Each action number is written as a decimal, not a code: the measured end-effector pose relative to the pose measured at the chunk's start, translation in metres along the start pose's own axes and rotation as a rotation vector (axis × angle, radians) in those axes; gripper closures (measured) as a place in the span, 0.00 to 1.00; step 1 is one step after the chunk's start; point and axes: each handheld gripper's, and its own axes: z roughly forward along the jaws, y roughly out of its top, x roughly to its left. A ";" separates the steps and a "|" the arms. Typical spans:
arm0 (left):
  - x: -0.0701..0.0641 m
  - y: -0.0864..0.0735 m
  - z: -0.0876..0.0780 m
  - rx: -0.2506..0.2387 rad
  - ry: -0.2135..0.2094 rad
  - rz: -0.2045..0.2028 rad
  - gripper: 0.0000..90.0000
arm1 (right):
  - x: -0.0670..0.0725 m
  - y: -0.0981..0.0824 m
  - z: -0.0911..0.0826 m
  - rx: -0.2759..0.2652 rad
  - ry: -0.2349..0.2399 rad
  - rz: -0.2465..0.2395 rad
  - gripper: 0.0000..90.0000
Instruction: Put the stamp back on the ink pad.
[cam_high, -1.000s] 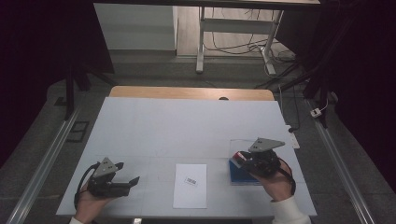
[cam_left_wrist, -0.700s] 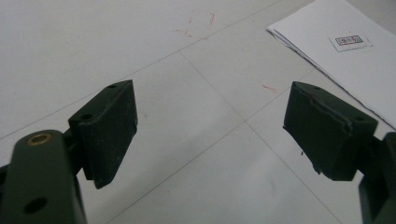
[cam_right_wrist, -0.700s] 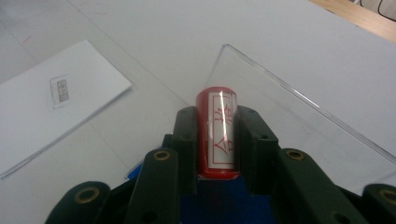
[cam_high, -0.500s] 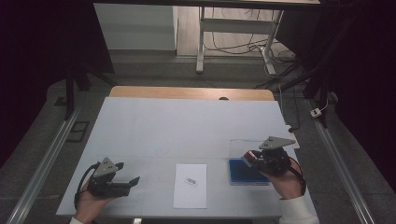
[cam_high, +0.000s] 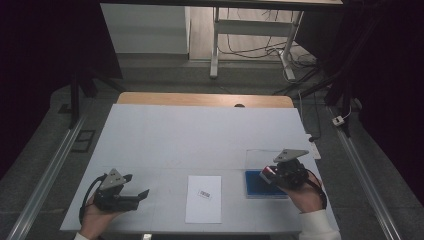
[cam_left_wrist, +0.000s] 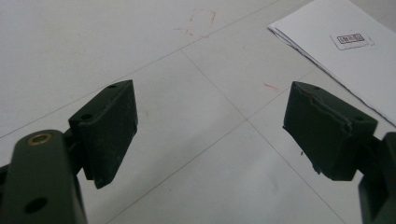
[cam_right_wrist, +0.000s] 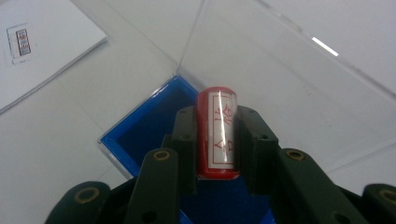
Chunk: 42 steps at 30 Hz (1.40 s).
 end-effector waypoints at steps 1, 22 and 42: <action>0.000 0.000 0.000 0.001 -0.001 0.000 0.20 | 0.000 0.000 0.001 0.009 0.002 -0.007 0.78; -0.001 0.000 0.002 0.010 -0.002 0.005 0.20 | 0.004 -0.003 0.014 0.060 0.048 -0.022 0.64; -0.001 -0.002 0.001 -0.007 -0.010 0.004 0.20 | 0.017 -0.048 -0.020 -0.261 -0.017 0.047 0.30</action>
